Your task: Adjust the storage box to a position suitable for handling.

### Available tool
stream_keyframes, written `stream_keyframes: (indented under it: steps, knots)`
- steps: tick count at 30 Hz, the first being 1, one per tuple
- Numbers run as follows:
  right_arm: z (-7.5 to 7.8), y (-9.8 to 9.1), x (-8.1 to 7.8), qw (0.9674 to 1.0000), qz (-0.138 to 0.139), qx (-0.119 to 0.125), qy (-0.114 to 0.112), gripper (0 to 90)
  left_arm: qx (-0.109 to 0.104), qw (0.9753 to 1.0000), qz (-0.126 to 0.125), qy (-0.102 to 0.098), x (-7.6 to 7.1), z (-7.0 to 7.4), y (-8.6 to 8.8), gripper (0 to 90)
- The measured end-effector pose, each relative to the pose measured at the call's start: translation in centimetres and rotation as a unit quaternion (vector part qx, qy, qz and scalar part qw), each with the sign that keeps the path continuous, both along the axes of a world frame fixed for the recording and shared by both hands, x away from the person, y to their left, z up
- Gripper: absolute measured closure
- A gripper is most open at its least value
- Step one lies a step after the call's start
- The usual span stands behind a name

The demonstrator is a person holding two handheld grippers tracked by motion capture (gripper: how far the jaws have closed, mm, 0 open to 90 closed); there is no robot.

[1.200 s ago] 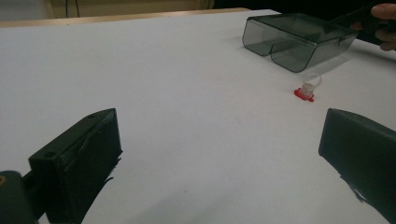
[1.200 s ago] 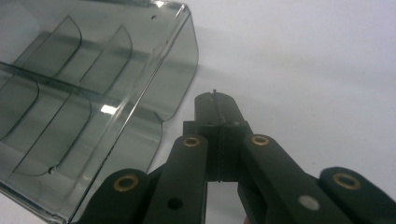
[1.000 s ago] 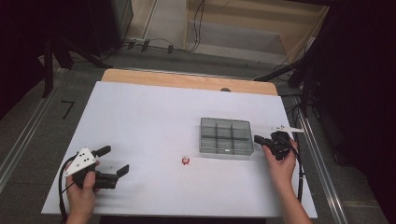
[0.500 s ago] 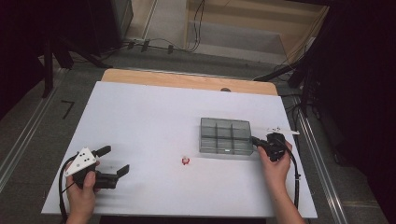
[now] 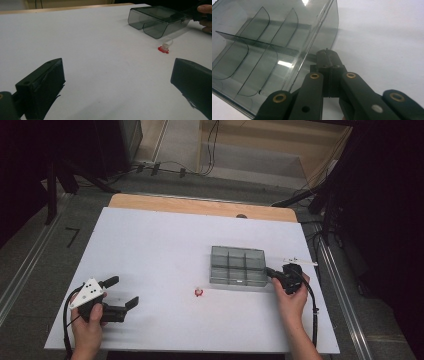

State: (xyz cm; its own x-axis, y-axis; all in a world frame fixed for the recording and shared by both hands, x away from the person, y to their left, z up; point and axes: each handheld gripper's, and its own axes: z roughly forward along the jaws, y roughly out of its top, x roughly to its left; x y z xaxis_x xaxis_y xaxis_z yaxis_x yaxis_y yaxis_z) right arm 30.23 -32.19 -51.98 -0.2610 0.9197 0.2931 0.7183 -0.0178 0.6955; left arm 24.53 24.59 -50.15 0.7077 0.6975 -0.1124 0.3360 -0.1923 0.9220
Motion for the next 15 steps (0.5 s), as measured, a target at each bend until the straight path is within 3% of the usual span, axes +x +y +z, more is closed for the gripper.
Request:
stream_keyframes:
  steps: [15]
  knots:
    - [0.1,1.9,0.4,0.9999,0.009,0.008,0.002,88.4,0.001,1.0000,0.000,-0.001,0.0,0.0,0.0,0.0]
